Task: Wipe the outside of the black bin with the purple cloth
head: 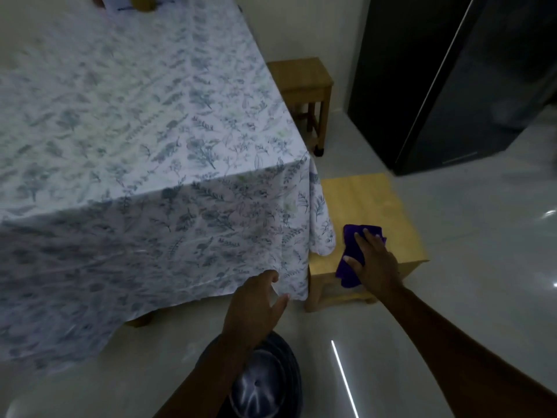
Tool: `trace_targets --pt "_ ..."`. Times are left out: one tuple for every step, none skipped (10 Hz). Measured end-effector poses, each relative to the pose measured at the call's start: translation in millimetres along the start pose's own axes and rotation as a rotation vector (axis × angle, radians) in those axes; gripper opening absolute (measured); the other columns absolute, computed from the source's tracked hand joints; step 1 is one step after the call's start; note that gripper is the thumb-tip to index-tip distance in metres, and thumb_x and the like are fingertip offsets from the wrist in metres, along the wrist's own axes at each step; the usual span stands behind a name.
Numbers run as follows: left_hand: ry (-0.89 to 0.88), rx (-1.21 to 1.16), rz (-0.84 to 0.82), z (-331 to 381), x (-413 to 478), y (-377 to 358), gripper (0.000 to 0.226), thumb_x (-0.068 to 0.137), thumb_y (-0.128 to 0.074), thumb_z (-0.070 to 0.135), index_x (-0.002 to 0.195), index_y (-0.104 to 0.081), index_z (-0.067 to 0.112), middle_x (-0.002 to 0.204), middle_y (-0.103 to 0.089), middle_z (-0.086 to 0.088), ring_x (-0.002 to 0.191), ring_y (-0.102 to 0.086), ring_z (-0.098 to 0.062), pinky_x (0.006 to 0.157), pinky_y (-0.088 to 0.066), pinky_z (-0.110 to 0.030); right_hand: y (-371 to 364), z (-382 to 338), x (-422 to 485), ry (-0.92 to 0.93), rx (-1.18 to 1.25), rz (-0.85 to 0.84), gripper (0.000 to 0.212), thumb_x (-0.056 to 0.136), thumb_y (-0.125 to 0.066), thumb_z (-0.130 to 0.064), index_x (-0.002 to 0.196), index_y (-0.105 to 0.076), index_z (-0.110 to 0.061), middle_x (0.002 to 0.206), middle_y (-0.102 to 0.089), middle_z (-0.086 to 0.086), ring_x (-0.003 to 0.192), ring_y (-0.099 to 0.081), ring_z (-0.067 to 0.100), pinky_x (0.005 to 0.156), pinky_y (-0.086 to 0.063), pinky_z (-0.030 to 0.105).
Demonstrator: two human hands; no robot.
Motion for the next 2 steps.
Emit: trace_targets --pt "-0.051 0.033 0.076 22.5 15.7 39.6 0.045 0.085 -0.061 0.046 0.121 -0.059 0.018 0.110 -0.066 0.002 0.102 -0.061 -0.012 0.087 -0.049 -0.025 50.9 -35.4 -12.6 0.117 0.091 0.120 0.066 0.088 -0.064 -0.035 0.145 -0.038 -0.012 0.154 -0.035 0.009 0.141 -0.033 0.026 0.107 -0.038 0.046" --pt "-0.065 0.061 0.100 61.7 41.5 105.7 0.049 0.086 -0.061 0.047 0.125 -0.058 0.016 0.116 -0.066 0.000 0.107 -0.061 -0.015 0.091 -0.043 -0.022 137.2 -81.9 -31.7 0.189 0.254 0.201 0.064 0.084 -0.070 -0.026 0.140 -0.045 -0.009 0.147 -0.045 0.009 0.135 -0.043 0.024 0.110 -0.035 0.040"
Point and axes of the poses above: each hand's wrist, its own x-axis towards the middle knuckle, its own y-axis out of the back of the hand, z = x × y, the point moved 8 cm from there along x, towards the middle knuckle
